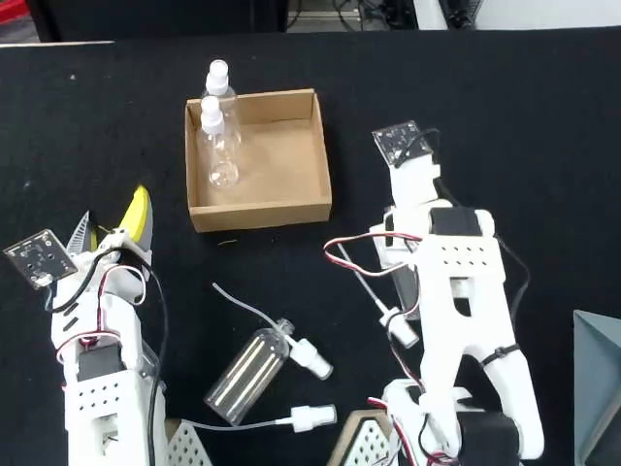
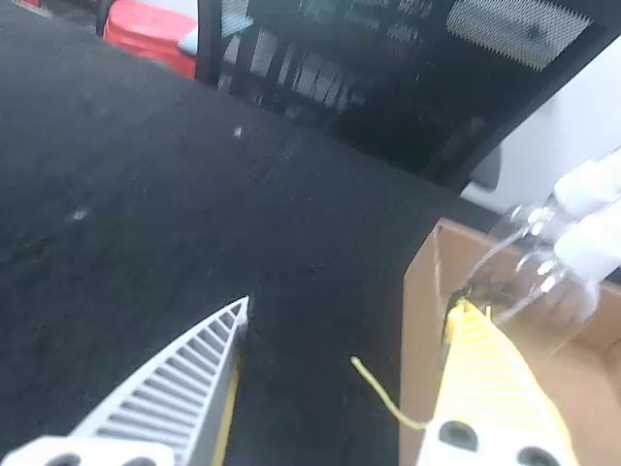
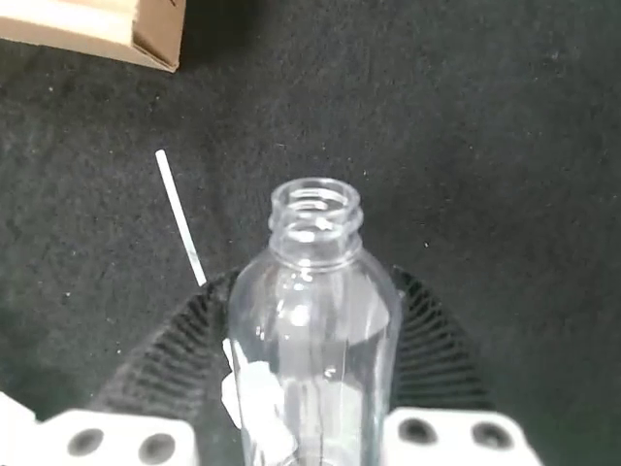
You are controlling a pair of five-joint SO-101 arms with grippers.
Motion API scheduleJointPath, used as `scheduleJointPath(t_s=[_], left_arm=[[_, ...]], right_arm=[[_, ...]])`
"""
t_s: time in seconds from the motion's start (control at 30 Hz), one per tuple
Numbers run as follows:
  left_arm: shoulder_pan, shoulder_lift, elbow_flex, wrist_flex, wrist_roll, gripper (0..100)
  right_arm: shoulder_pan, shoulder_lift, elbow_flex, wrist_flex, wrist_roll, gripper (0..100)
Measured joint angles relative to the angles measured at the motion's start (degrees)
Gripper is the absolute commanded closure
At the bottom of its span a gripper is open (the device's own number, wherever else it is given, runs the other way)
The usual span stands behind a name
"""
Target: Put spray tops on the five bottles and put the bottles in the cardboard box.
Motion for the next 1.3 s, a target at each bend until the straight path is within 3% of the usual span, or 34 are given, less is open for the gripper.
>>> scheduleJointPath(t_s=[0.37,0.57,0.83,1.3], left_arm=[[0.09,0.09,-16.26,24.62,-2.64,70],[1.32,0.09,-24.00,32.53,-6.51,73],[13.01,0.09,-30.95,41.58,-17.49,77],[35.43,0.09,-36.13,56.79,-29.54,76]], right_arm=[[2.99,-0.44,4.13,-5.71,-0.44,88.5],[2.99,-0.53,4.48,-7.21,-6.86,88.5],[4.22,-0.53,4.48,-8.09,-15.74,88.4],[10.37,-0.53,4.48,-10.37,-20.92,88.4]])
